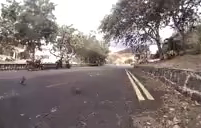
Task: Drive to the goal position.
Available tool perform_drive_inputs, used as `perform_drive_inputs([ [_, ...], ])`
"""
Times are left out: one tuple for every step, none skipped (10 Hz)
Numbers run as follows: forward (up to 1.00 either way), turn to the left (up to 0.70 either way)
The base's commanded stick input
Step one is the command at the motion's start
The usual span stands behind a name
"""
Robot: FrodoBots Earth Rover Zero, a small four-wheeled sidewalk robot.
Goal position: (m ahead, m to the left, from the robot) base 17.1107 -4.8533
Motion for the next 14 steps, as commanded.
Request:
perform_drive_inputs([
  [0.70,0.00],
  [0.70,0.00],
  [0.70,0.00],
  [0.70,0.00],
  [0.70,0.00],
  [0.70,0.00],
  [0.70,0.00],
  [0.85,0.00],
  [0.85,0.00],
  [0.85,0.00],
  [0.85,0.00],
  [0.85,0.00],
  [0.85,0.00],
  [0.85,0.00],
])
